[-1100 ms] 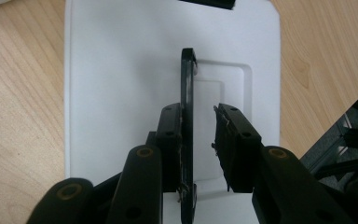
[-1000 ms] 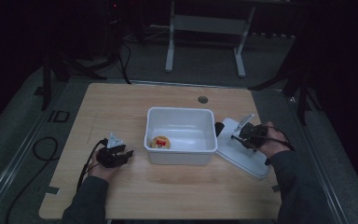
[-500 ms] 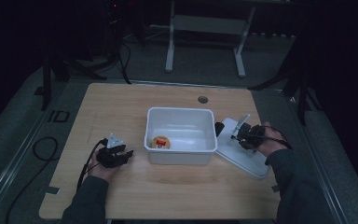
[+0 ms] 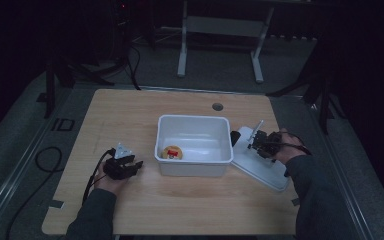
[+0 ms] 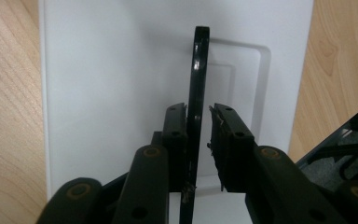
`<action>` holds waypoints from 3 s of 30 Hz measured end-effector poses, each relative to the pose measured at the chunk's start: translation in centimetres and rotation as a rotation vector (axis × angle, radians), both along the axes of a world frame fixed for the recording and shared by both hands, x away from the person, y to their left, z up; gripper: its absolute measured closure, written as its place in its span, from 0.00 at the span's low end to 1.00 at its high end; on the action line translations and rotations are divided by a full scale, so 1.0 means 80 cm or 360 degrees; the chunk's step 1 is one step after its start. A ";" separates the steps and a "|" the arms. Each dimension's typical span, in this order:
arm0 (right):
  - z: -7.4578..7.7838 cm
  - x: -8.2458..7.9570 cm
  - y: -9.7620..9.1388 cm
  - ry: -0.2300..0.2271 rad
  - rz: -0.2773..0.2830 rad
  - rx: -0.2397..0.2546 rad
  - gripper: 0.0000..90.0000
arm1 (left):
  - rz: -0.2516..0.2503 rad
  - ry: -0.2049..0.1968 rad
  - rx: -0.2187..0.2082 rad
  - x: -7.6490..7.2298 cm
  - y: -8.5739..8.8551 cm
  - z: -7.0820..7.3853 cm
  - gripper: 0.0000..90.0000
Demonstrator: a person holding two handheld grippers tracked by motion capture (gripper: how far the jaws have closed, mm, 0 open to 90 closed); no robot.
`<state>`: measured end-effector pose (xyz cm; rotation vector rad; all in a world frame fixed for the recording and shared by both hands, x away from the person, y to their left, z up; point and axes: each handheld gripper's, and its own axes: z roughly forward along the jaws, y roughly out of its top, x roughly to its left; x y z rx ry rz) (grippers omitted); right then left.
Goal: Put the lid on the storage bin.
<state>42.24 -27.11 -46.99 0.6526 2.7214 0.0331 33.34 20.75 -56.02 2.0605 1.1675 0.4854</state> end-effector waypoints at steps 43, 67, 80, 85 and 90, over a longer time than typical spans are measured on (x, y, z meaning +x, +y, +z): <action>0.001 0.016 0.000 0.0172 0.0078 -0.0069 0.94 | 0.0000 -0.0001 0.0001 0.000 0.000 0.000 0.62; 0.017 0.010 -0.010 0.0169 0.0121 -0.0073 0.94 | -0.0001 -0.0002 0.0001 0.000 0.000 0.000 0.62; 0.039 0.006 -0.024 0.0148 0.0119 -0.0068 0.94 | 0.0000 -0.0001 0.0001 0.000 0.000 0.000 0.62; 0.048 0.005 -0.030 0.0138 0.0112 -0.0070 0.94 | -0.0001 -0.0001 0.0000 0.000 0.000 0.000 0.62; 0.055 0.004 -0.035 0.0128 0.0112 -0.0071 0.94 | -0.0002 -0.0001 0.0000 0.000 0.000 0.000 0.62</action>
